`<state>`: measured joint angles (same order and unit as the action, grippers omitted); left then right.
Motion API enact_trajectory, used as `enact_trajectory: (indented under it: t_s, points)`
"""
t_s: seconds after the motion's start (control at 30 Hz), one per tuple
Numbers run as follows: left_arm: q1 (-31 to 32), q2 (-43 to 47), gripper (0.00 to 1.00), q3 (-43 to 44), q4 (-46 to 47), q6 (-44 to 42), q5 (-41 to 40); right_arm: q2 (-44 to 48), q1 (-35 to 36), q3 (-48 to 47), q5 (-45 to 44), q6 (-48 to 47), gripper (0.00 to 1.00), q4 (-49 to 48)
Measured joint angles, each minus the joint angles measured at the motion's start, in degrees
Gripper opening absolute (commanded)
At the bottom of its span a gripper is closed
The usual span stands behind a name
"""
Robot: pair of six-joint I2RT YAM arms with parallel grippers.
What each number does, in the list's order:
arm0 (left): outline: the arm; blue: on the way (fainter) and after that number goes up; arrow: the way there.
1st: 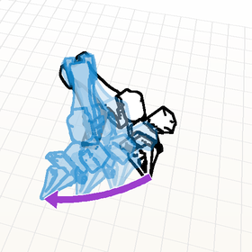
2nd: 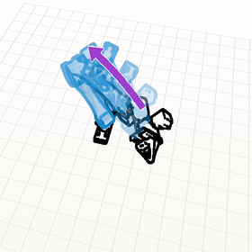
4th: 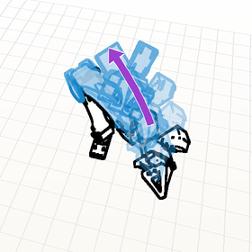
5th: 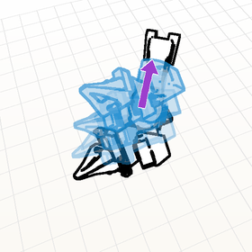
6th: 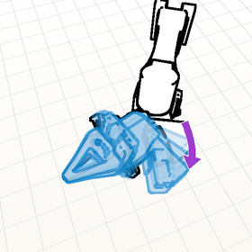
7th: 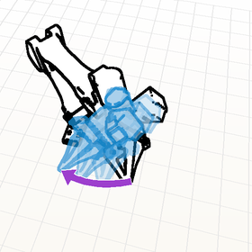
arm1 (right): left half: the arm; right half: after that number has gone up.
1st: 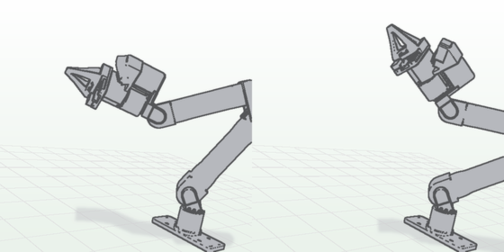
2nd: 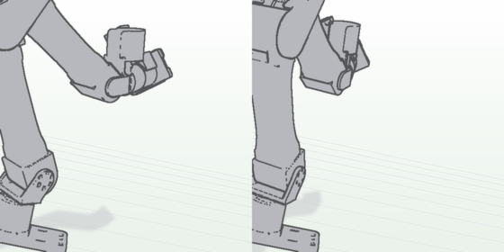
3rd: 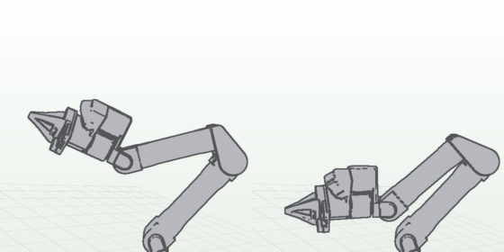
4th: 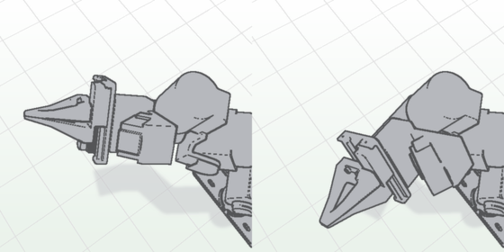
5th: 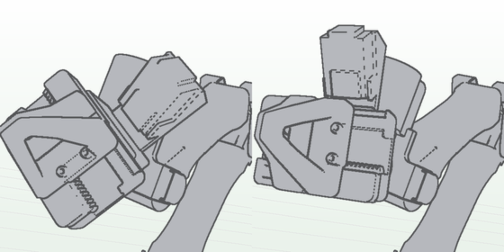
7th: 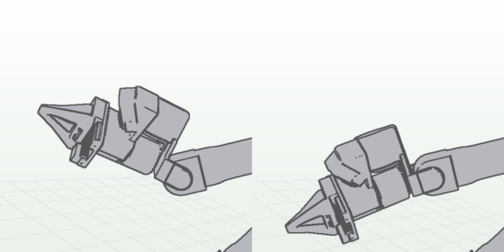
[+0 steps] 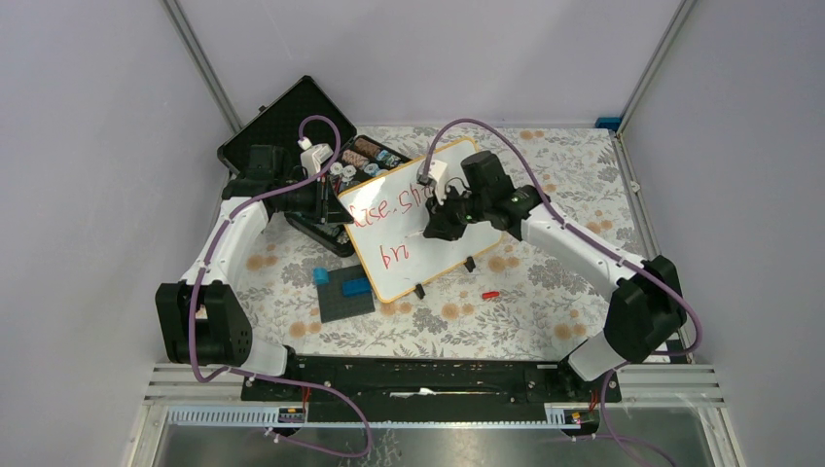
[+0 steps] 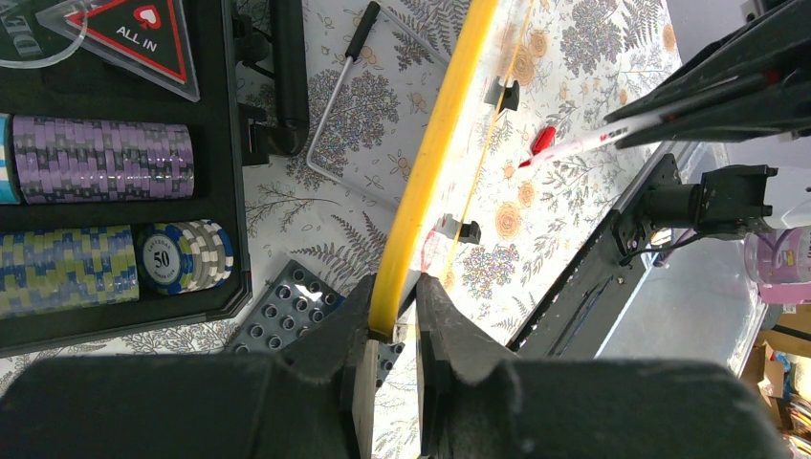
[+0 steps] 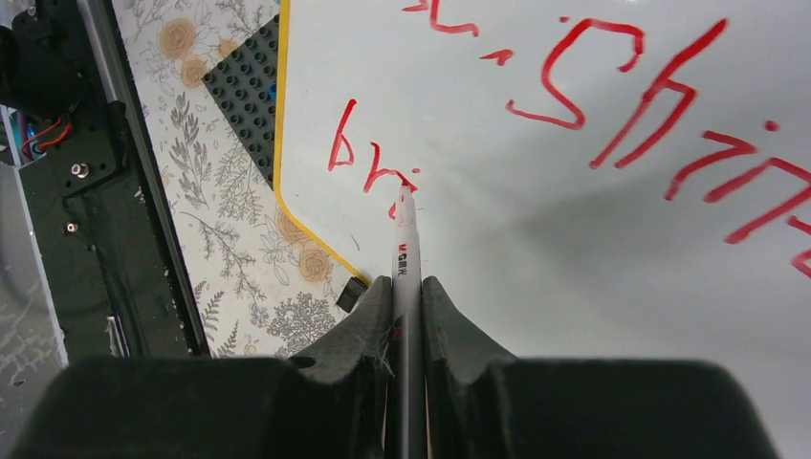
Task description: Write a sentence on the whiteboard
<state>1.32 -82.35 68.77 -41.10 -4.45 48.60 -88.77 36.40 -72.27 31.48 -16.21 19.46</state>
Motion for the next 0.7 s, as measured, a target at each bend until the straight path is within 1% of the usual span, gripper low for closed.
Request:
enact_trajectory:
  t_s: [0.3,0.7]
  points:
    - [0.0,0.0,0.0,0.0,0.0,0.0,0.0,0.7,-3.8,0.0,1.2,0.0,0.0,1.4]
    - [0.0,0.0,0.0,0.0,0.0,0.0,0.0,0.4,-7.5,-1.7,5.9,-1.4,0.0,5.6]
